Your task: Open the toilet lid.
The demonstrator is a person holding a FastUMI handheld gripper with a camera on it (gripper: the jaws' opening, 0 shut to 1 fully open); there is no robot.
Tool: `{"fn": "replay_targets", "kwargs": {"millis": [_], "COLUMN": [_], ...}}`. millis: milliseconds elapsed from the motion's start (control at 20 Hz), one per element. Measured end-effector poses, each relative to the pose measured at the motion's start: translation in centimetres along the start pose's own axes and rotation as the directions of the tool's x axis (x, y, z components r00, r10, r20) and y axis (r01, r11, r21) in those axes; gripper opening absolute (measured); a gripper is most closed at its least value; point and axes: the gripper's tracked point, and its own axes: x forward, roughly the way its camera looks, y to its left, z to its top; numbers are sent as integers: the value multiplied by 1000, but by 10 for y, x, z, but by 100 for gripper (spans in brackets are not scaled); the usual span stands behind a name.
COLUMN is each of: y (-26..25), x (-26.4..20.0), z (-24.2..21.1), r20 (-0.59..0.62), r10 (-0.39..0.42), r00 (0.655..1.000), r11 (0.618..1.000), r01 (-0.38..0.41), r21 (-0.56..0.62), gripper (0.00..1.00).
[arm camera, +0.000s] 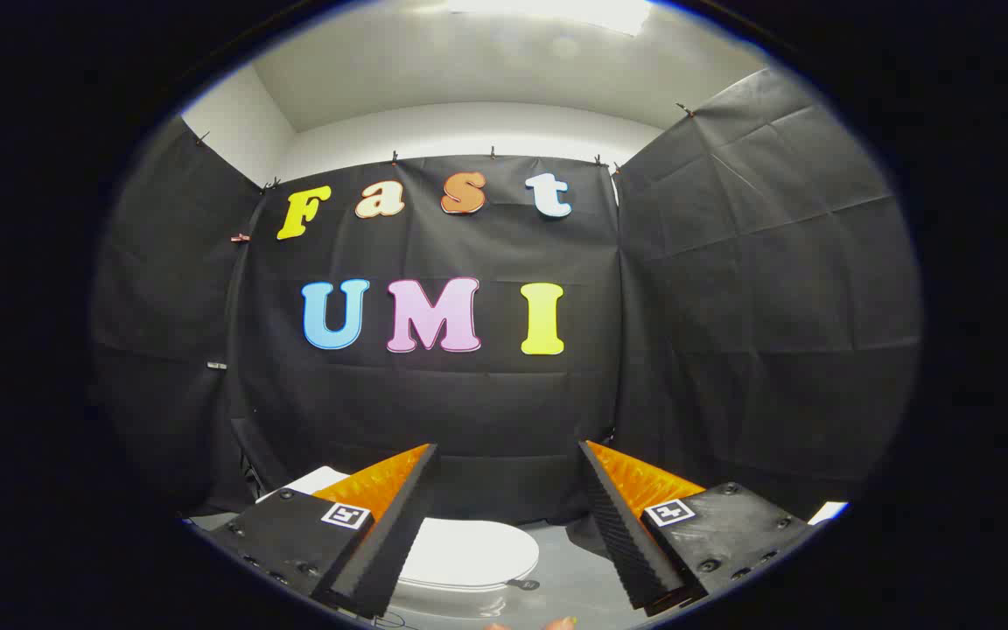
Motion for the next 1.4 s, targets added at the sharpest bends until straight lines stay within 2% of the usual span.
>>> {"fn": "replay_targets", "kwargs": {"millis": [1150, 1400], "y": [8, 12], "x": [4, 14], "z": [-3, -28], "r20": [12, 16], "r10": [29, 48], "r00": [1000, 999], "r11": [999, 999], "r01": [-29, -48], "r21": [14, -6], "gripper": [98, 98]}}
